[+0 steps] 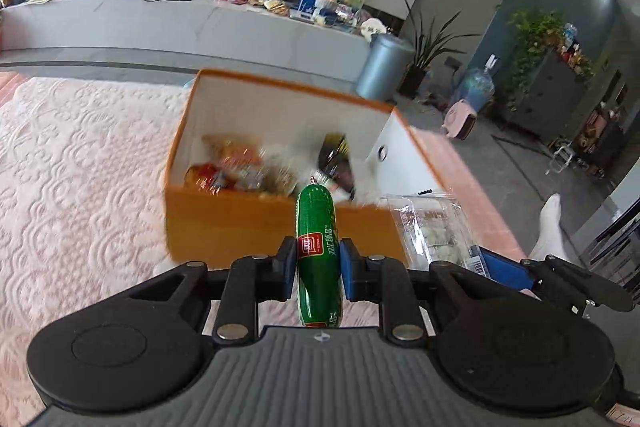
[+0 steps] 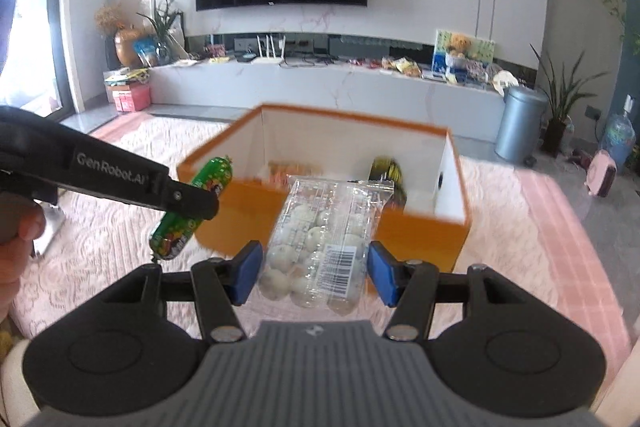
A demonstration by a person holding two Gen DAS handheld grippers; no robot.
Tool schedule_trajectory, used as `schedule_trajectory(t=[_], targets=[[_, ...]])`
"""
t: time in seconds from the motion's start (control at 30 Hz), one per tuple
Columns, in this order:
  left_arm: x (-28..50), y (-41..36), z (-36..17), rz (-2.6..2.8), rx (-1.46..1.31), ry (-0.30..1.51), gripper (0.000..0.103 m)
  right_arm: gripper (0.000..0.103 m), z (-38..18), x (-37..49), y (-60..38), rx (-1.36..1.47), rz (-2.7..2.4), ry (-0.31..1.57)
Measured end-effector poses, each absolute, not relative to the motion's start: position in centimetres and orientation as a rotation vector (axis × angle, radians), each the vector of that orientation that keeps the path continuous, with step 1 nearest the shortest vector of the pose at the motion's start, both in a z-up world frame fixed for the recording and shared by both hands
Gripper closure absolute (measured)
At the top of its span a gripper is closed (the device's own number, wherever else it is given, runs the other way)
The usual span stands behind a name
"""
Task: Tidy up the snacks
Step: 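Carry both held snacks over the orange box and lower them inside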
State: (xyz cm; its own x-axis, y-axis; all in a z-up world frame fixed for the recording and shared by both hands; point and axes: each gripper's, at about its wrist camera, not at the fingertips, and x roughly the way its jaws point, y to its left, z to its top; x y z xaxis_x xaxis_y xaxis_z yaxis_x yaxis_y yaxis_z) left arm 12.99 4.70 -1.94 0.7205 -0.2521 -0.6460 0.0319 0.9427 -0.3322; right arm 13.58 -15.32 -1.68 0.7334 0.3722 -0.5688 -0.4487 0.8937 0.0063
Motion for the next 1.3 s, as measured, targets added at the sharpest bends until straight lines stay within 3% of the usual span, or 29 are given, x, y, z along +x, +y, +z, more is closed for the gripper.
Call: schedule_trajectory(t=[0.37,0.8,1.3], targets=[[20.5,4.9,-0.1,-0.139,-0.305,0.762,0.078,0.047,1.5,23.7,-16.2,-0.118,0.467,0.707],[28.5,4.7,-4.7,-0.147,-0.292,0.906,0.078,0.047,-3.9,34.9,-12.6,-0.328,0.396,0.916],[33.8,4.4,-8.0,-0.097,-0.186,0.990,0.078,0.045,-8.1,38.1,-10.4,-0.586,0.364,0.999]])
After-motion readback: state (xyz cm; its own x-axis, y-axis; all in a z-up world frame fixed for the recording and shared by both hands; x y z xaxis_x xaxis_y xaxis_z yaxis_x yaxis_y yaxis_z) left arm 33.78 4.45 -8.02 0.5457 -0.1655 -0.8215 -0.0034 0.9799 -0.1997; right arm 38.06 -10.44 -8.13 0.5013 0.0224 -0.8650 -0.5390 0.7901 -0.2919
